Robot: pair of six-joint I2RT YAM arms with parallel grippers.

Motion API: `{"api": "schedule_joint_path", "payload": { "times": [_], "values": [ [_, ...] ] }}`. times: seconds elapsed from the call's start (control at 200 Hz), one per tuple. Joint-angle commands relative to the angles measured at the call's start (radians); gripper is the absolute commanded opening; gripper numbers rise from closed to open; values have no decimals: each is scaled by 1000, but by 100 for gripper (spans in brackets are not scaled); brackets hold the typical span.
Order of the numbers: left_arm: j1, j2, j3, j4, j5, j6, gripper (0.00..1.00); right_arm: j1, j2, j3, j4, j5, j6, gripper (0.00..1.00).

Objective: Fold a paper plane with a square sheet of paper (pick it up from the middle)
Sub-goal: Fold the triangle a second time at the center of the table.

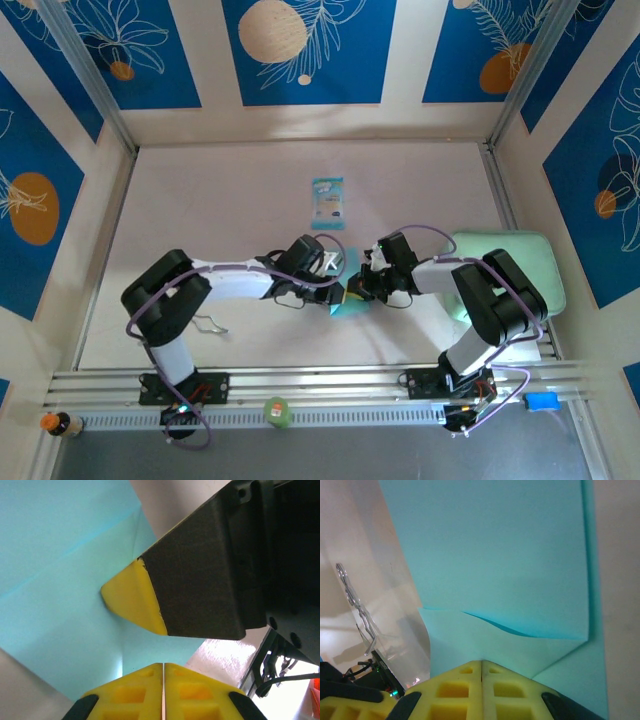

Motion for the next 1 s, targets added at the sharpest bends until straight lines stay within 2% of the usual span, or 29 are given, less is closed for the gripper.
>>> {"api": "schedule_joint_path", "payload": {
  "times": [0.0, 0.38, 0.795, 0.995],
  "values": [
    [-10, 31, 39, 12, 60, -20, 11, -7, 19, -20, -41, 23, -12, 1],
    [-12, 87, 33, -23, 42, -14, 12, -10, 20, -19, -42, 22, -12, 1],
    [-14, 76, -15, -2, 53, -28, 12, -13, 26, -18, -44, 20, -15, 1],
    [-18, 71, -15, -53, 43, 8, 12, -13, 28, -18, -47, 24, -14, 1]
  ]
}}
